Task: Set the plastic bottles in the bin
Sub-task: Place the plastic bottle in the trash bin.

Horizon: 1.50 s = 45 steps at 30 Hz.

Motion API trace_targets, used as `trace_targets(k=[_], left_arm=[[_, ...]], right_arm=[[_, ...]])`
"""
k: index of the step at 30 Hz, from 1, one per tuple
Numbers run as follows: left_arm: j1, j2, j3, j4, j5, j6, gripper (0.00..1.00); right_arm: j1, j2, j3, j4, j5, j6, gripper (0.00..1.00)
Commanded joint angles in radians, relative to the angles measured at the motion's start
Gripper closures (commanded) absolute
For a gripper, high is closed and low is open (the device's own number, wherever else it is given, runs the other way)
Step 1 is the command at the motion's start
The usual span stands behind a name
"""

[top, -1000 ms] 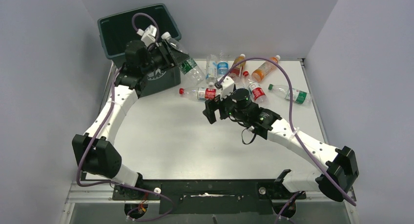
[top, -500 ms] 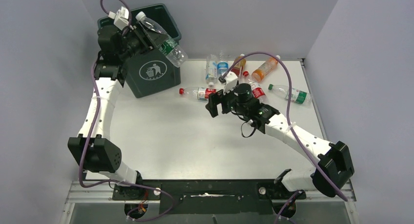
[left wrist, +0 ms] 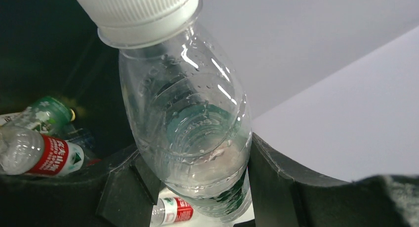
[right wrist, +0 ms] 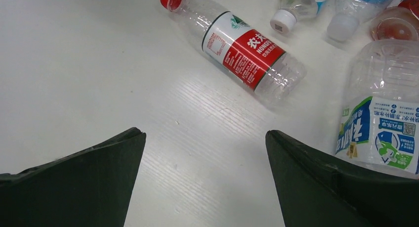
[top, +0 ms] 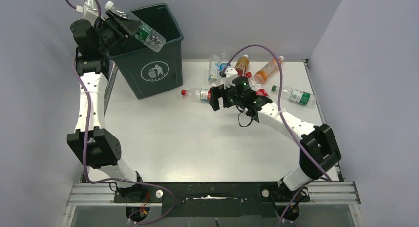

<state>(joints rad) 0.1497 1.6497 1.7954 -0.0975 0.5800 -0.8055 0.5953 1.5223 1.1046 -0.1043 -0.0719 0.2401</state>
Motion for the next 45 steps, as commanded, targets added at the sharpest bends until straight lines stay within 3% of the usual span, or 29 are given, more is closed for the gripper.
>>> trace_targets(k=[1,15,24,33,35,37,45], left_arm=[[0.051,0.034,0.047,0.158,0.020,-0.070,0.60],[0.129,0.132,0.059,0.263,0.004,-0.103,0.60],[0.135,0.204,0.121,0.167,-0.026,-0.010,0.57],[0.133,0.217,0.094,0.107,-0.031,0.029,0.41],[0.132,0.214,0.088,0.084,-0.039,0.037,0.33],[0.132,0.203,0.082,0.062,-0.044,0.046,0.18],[0.134,0.147,0.105,-0.053,-0.097,0.098,0.16]], right_arm=[[-0.033,0.066,0.096,0.090,-0.023,-0.027,0.02],[-0.170,0.321,0.211,0.276,-0.246,-0.023,0.01],[-0.175,0.446,0.283,0.265,-0.287,-0.074,0.01],[-0.176,0.495,0.281,0.285,-0.302,-0.094,0.01],[-0.176,0.506,0.280,0.296,-0.308,-0.100,0.01],[-0.175,0.515,0.279,0.301,-0.311,-0.102,0.00],[-0.156,0.488,0.186,0.359,-0.312,-0.092,0.01]])
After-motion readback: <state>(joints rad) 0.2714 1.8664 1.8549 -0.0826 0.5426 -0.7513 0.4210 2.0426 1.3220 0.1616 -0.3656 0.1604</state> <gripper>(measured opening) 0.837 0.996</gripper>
